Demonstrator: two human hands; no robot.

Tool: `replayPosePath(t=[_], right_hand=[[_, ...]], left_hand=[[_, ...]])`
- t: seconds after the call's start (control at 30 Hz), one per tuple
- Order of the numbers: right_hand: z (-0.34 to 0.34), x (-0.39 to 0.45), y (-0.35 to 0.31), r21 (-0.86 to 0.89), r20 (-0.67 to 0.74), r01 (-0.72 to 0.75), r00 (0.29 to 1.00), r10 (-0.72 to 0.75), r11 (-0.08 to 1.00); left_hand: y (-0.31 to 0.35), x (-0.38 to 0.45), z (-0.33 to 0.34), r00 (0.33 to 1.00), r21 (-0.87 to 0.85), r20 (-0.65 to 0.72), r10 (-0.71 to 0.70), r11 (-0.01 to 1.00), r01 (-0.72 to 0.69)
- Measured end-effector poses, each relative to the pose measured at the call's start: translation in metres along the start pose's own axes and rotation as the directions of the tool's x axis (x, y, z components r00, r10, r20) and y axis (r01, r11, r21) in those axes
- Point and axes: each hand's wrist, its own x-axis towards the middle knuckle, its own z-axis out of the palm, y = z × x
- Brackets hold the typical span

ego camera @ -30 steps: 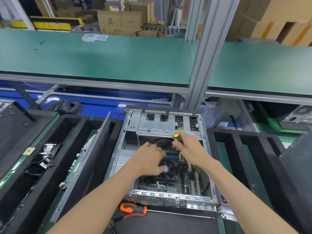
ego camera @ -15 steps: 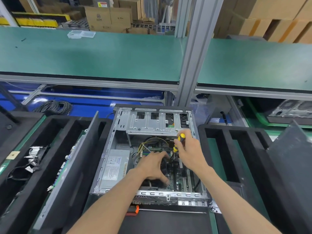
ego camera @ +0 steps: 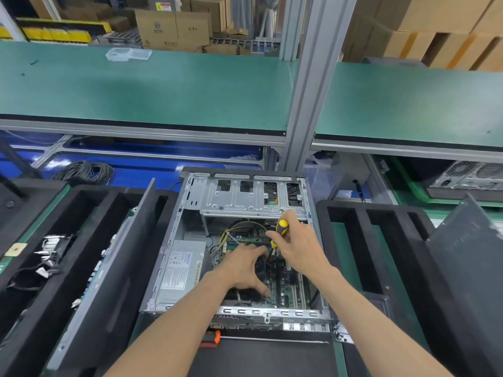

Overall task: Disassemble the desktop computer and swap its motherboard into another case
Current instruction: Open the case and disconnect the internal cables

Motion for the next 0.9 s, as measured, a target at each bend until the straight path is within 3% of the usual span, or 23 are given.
replayPosePath(t=[0.13, 0.27, 0.37, 0.43, 0.53, 0.77, 0.83, 0.9], right_hand=[[0.0, 0.001, -0.008, -0.215, 0.015, 0.101, 0.995, -0.1, 0.971], [-0.007, 0.006, -0.018, -0.249, 0.221, 0.214, 0.962, -0.16, 0.944], [-0.011, 0.016, -0.03, -0.423, 0.392, 0.271, 0.915, -0.095, 0.865], [-0.011, 0.024, -0.038, -0.538, 0.405, 0.233, 0.914, 0.006, 0.81], [-0.011, 0.034, -0.044, -0.559, 0.421, 0.128, 0.895, 0.148, 0.819], [-0.022, 0.039, -0.054, -0.475, 0.701, 0.438, 0.712, 0.028, 0.763], [-0.022, 0.04, -0.055, -0.512, 0.642, 0.401, 0.767, 0.028, 0.759], [-0.025, 0.043, -0.05, -0.579, 0.527, 0.265, 0.844, 0.105, 0.771]], left_hand=[[-0.001, 0.001, 0.002, 1.0, -0.008, -0.01, 0.006, 1.0, -0.006], [-0.003, 0.001, 0.004, 1.0, -0.012, -0.004, 0.006, 1.0, -0.006], [-0.003, 0.001, 0.004, 1.0, -0.002, -0.01, 0.007, 1.0, -0.007], [-0.003, 0.002, 0.005, 1.0, 0.009, -0.001, 0.004, 1.0, -0.004], [-0.002, 0.003, 0.005, 1.0, 0.044, 0.018, -0.002, 0.999, 0.001], [0.0, 0.003, 0.003, 1.0, 0.083, 0.025, 0.001, 0.997, -0.003], [0.001, 0.001, 0.002, 1.0, 0.079, 0.03, -0.001, 0.997, -0.001], [0.003, 0.001, 0.001, 1.0, 0.093, 0.029, -0.01, 0.996, 0.007]])
